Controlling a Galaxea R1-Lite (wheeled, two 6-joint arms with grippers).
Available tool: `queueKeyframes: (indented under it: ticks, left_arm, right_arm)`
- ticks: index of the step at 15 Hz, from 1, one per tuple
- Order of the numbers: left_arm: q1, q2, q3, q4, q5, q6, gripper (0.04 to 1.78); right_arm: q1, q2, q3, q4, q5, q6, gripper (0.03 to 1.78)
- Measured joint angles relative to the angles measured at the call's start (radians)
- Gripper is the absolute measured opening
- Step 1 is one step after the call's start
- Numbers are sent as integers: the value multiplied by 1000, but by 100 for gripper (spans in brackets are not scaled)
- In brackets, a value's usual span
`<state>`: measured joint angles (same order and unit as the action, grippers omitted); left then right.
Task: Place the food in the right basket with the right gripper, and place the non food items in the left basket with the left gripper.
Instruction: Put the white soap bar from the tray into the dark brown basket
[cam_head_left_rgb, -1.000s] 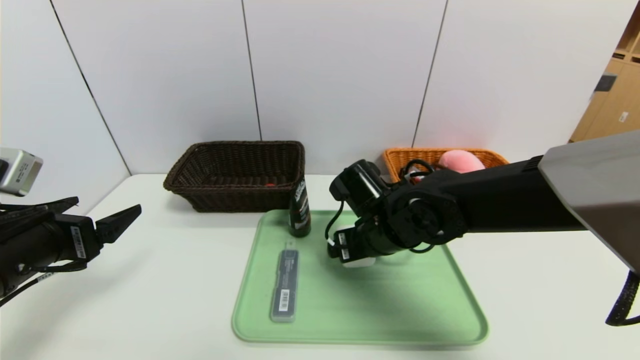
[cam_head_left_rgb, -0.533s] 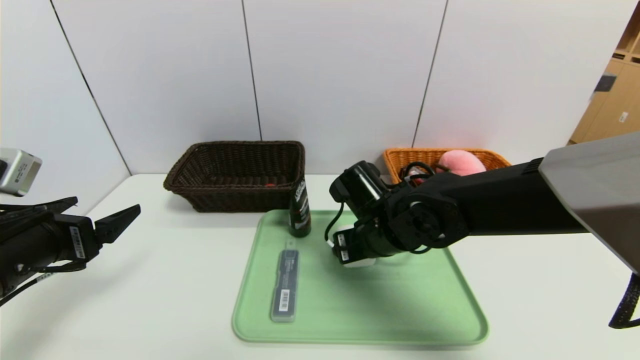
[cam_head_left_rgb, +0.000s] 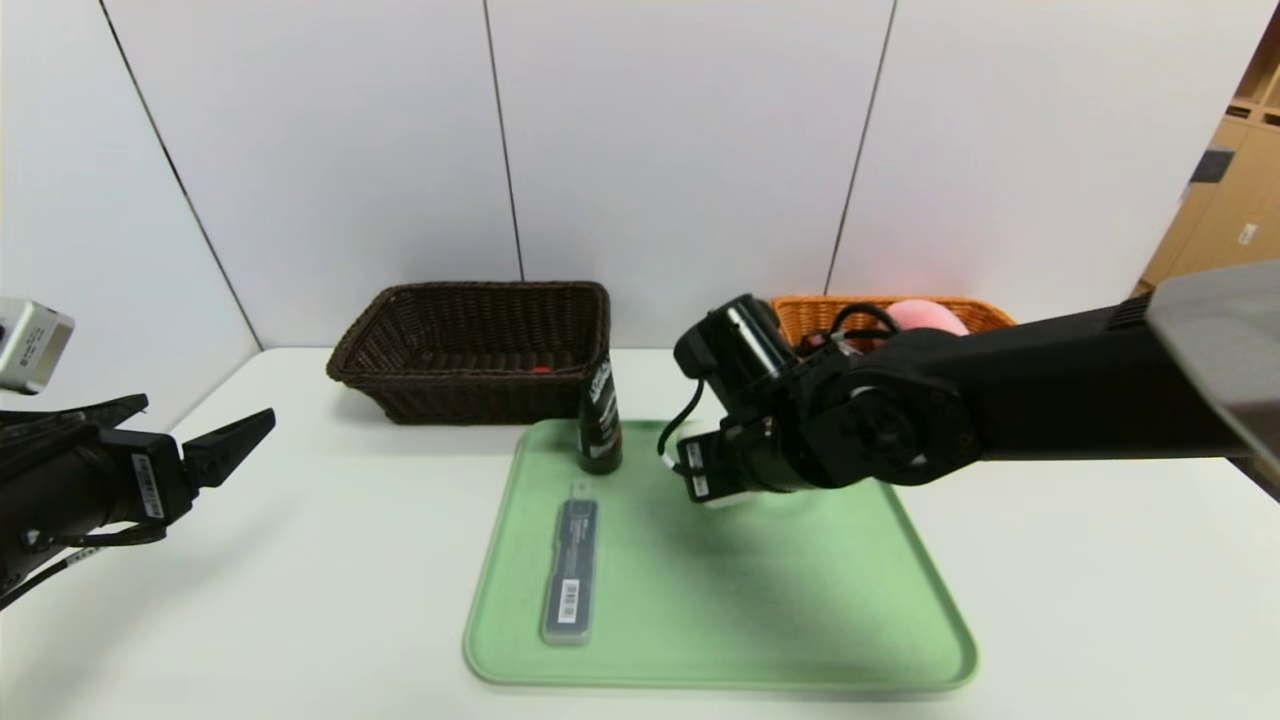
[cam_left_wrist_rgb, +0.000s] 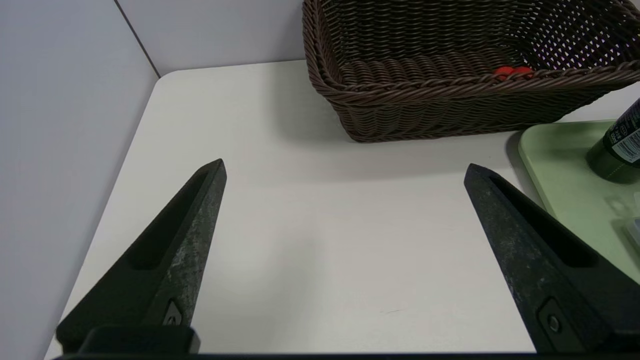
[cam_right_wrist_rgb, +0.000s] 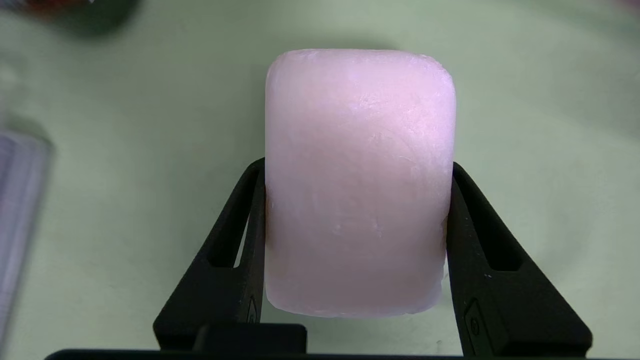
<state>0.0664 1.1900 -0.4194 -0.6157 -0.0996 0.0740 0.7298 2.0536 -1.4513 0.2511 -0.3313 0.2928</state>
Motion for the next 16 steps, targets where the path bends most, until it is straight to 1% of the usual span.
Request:
queueKeyframes:
  ticks: [2,3,4,7,9,11,12,14,15,16]
  left_arm:
    - [2,0,0,1,-3,5,169]
    - [2,0,0,1,-4,6,169]
    - [2,0,0,1,-4,7,169]
    - [2,0,6,1,-6,7,169]
    - [2,-6,13,2,-6,8,169]
    - [2,-17,20,3,-6,8,169]
    - [2,-21,21,4,-7,8,169]
    - [2,-26,23,4,-7,10,169]
    - [1,-28,23,4,-8,11,169]
    - [1,-28,26,4,-7,10,169]
  right_arm:
    - [5,-68,5,-65,-3,-73,98]
    - [10,-103,6,-115,-3,-114,98]
    - [16,-132,9,-163,-1,-144,98]
    - [28,-176,29,-318,19,-200,98]
    - [29,-168,39,-450,51,-239,98]
    - [30,-124,37,-624,73,-286,98]
    - [31,-87,27,-721,92,-314,98]
    - [30,-10,-8,-886,157,-371,98]
    - [30,34,-41,-955,189,-391,98]
    - [30,75,-80,-998,205,-403,98]
